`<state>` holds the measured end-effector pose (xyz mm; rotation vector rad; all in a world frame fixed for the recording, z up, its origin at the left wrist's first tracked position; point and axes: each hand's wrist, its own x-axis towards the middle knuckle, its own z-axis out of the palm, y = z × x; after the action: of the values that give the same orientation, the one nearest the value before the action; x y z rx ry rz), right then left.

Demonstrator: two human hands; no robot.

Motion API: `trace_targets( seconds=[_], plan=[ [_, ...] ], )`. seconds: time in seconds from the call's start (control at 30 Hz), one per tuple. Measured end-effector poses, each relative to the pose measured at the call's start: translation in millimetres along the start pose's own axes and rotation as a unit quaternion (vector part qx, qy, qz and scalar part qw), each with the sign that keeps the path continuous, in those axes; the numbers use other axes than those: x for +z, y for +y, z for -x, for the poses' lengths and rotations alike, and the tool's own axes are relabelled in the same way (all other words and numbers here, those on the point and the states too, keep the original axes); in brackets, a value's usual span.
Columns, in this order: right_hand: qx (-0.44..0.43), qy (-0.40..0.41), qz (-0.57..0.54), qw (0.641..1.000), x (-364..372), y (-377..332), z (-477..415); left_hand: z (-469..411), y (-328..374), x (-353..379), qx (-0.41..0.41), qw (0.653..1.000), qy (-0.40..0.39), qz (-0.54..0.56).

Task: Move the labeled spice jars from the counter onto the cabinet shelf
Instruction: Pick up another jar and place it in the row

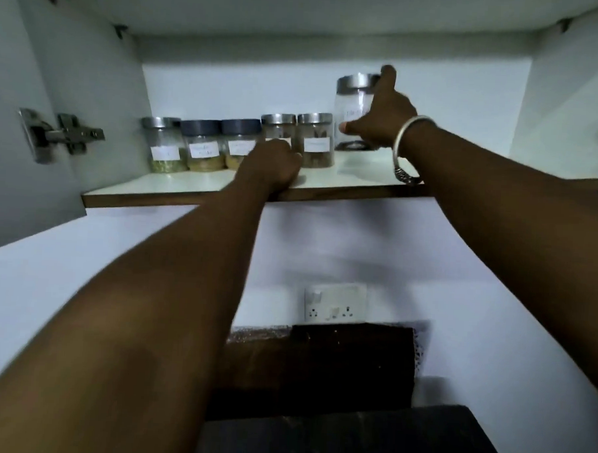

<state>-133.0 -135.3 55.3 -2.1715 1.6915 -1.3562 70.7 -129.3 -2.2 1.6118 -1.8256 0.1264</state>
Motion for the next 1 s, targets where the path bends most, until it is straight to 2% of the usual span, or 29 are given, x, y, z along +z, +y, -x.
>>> trace_targets(
  seconds=[0.07, 0.17, 0.23, 0.37, 0.47, 0.57, 0.7, 0.9, 1.0],
  plan=[
    [0.048, -0.026, 0.011, 0.998, 20, 7, -26, -7, -2, 5, 0.000, 1.000, -0.026, -0.001],
    [0.104, -0.070, 0.039, 0.991, 45, 20, -55, -12, -9, 8, 0.026, 1.000, -0.009, 0.006],
    [0.106, -0.071, 0.044, 0.991, 53, 29, -70, -16, -14, 11, 0.051, 0.998, -0.001, -0.023],
    [0.116, -0.076, 0.060, 0.988, 67, 44, -87, -20, -17, 17, 0.052, 0.998, 0.017, -0.007],
    [0.127, -0.064, 0.089, 0.986, 73, 45, -89, -20, -15, 18, 0.054, 0.998, 0.032, -0.004],
    [0.120, -0.094, 0.126, 0.980, 74, 45, -90, -20, -14, 19, 0.052, 0.998, 0.032, -0.008],
    [0.114, -0.093, 0.190, 0.971, 67, 45, -79, -18, -15, 17, 0.055, 0.997, 0.052, 0.009],
    [0.102, -0.196, 0.202, 0.954, 47, 34, -43, 1, -9, 11, 0.086, 0.986, 0.138, 0.033],
    [0.107, -0.200, 0.155, 0.962, 36, 24, -20, 12, -3, 7, 0.096, 0.978, 0.181, 0.027]
  ],
)
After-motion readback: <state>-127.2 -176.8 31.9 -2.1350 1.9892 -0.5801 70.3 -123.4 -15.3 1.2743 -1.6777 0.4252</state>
